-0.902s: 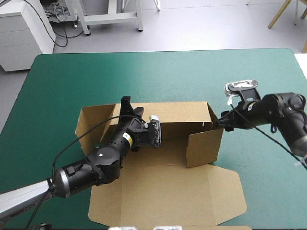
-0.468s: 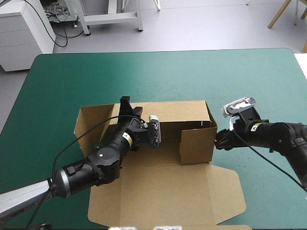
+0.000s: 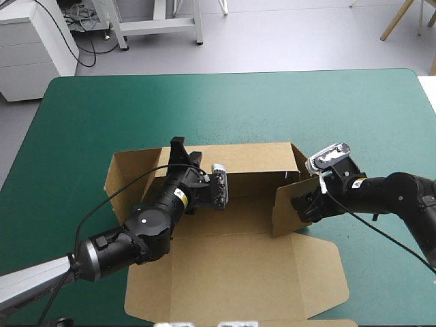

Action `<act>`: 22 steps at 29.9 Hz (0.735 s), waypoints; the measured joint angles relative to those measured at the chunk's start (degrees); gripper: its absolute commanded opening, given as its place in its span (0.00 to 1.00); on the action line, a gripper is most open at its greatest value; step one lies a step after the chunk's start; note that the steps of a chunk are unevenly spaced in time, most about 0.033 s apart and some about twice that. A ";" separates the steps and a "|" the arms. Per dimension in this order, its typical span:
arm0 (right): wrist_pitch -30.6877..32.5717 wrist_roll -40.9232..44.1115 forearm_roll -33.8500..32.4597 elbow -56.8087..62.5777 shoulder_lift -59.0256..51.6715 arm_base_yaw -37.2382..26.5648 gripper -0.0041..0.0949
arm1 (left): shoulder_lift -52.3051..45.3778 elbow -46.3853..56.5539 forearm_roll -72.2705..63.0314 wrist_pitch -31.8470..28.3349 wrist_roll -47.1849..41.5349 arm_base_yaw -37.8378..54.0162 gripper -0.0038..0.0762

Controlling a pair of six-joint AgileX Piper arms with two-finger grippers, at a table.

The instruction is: Fold the box

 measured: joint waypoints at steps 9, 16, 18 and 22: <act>-3.76 -7.53 8.98 0.62 3.34 2.28 0.70 | 0.00 0.13 0.18 -0.06 0.00 0.00 0.04; -10.53 -5.30 4.41 0.84 5.61 7.73 0.48 | 0.00 0.24 0.48 0.14 -0.06 0.07 0.04; -11.58 -4.78 3.60 0.87 5.67 8.00 0.33 | 0.00 0.24 0.48 0.33 -0.12 0.07 0.04; -12.52 -4.43 2.65 0.87 5.67 8.00 0.06 | 0.00 0.29 0.43 0.79 -0.12 0.18 0.04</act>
